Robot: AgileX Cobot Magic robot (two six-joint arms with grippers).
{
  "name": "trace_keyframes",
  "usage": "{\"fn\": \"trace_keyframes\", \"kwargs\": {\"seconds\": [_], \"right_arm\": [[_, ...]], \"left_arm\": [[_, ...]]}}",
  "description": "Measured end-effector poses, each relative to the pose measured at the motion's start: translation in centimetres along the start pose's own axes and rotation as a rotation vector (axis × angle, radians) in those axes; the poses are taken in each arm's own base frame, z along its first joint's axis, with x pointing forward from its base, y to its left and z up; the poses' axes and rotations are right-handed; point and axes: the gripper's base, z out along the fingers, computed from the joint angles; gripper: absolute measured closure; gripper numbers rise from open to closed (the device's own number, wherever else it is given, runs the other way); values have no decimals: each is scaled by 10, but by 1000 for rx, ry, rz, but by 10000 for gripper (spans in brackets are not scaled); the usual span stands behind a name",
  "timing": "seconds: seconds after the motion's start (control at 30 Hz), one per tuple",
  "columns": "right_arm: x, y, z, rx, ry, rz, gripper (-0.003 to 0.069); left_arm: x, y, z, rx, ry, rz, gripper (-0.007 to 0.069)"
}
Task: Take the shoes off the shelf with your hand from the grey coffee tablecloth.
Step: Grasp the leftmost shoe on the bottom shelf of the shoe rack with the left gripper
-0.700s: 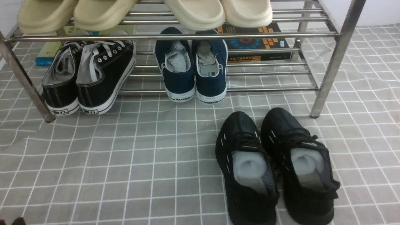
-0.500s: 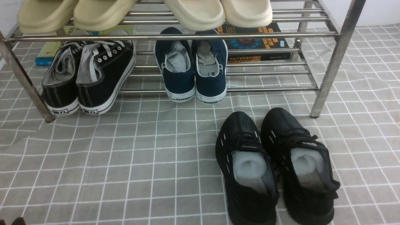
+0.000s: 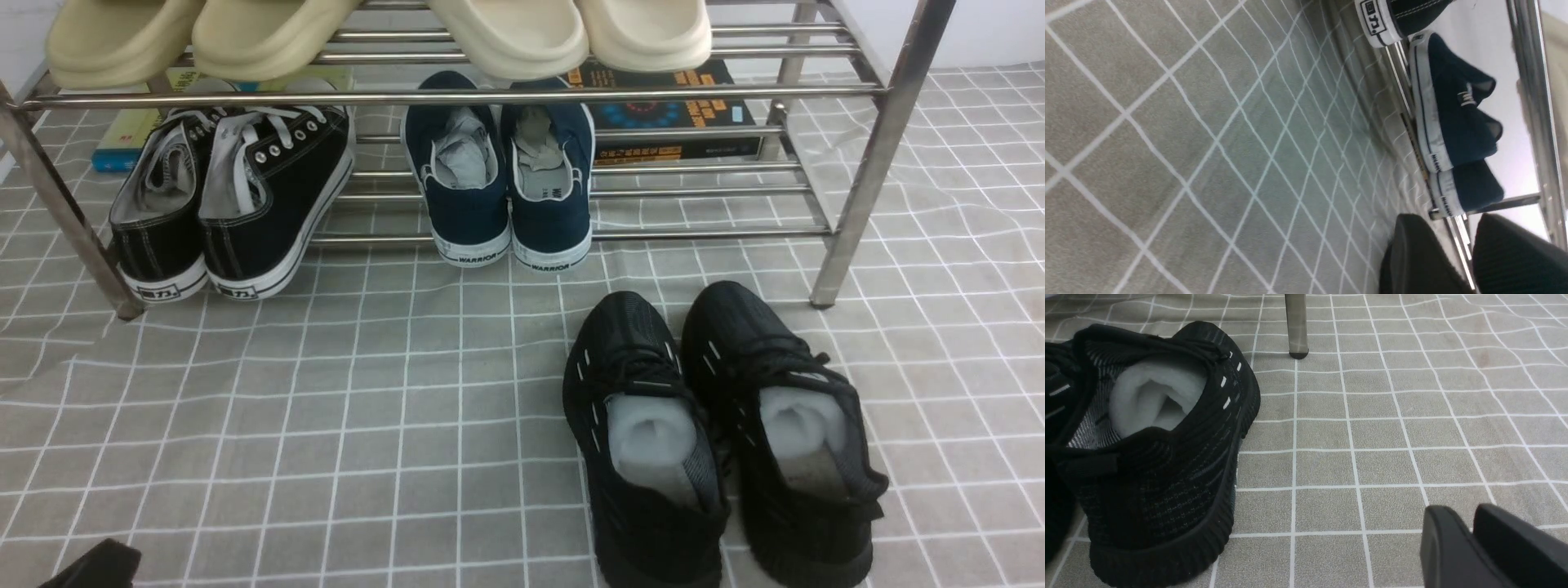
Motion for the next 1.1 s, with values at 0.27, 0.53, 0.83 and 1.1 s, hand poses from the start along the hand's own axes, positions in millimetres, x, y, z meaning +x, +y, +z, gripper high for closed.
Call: {"fn": "trace_keyframes", "kwargs": {"seconds": [0.27, 0.53, 0.83, 1.1], "right_arm": [[0, 0, 0, 0, 0, 0, 530], [0, 0, 0, 0, 0, 0, 526], [0, 0, 0, 0, 0, 0, 520], [0, 0, 0, 0, 0, 0, 510]], "left_arm": [[-17, -22, -6, 155, -157, 35, 464], [-44, -85, 8, 1, -28, 259, 623], [-74, -126, 98, -342, 245, 293, 456], [-123, -154, 204, -392, 94, 185, 121]]}}
